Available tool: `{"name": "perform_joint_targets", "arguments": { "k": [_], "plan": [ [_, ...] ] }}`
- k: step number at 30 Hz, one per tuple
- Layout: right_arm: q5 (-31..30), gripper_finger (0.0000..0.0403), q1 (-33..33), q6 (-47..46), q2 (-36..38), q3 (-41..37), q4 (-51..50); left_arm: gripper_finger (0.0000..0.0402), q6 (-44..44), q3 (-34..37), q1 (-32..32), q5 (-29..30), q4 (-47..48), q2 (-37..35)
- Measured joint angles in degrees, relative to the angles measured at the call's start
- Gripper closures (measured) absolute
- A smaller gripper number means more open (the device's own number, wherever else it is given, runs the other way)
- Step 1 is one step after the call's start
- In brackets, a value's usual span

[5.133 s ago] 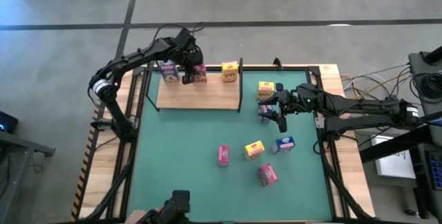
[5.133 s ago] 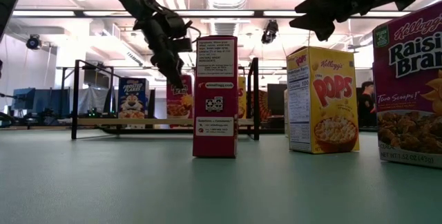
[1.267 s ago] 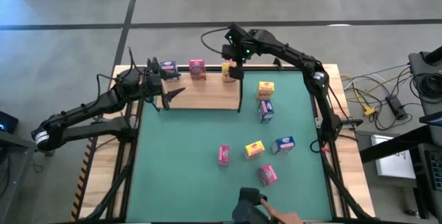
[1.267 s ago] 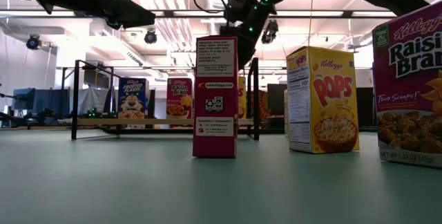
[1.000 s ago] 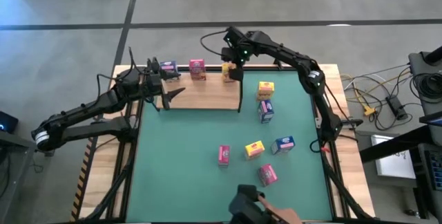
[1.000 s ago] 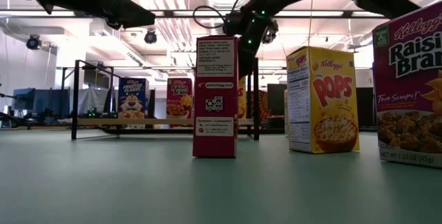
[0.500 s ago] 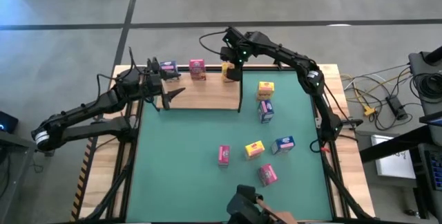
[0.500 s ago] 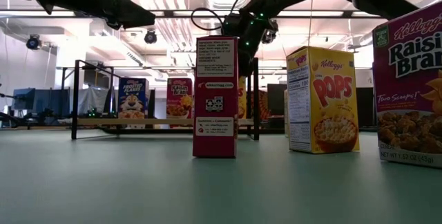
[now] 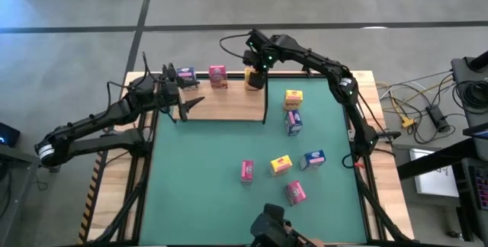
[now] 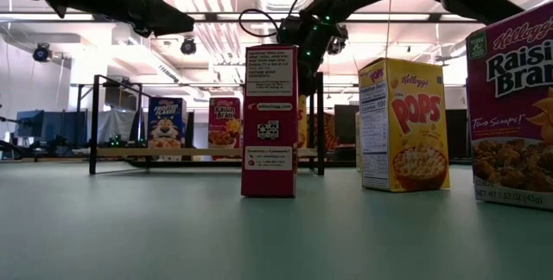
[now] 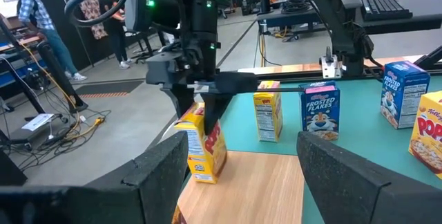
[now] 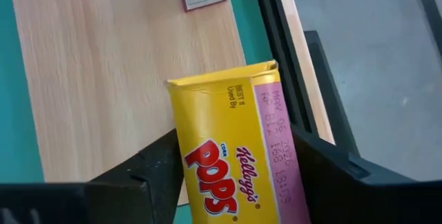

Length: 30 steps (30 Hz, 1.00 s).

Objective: Stack cereal on shelf
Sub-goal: Adjust the yellow cereal box, then adjust the pink cereal box

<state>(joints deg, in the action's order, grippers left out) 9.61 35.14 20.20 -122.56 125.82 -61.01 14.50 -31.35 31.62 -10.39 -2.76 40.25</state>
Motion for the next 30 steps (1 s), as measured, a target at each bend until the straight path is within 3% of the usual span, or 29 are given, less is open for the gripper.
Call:
{"name": "perform_joint_targets", "arguments": {
  "k": [16, 30],
  "plan": [
    [-0.1, 0.0182, -0.4, -2.4, 0.2, 0.0, 1.3, 0.0147, 0.0, 0.0, 0.0, 0.0, 0.3, 0.0],
    [-0.7, 0.0100, -0.5, -4.2, 2.7, 1.4, 2.5, 0.0147, 0.0, 0.0, 0.0, 1.4, 0.2, 0.0]
  ]
}}
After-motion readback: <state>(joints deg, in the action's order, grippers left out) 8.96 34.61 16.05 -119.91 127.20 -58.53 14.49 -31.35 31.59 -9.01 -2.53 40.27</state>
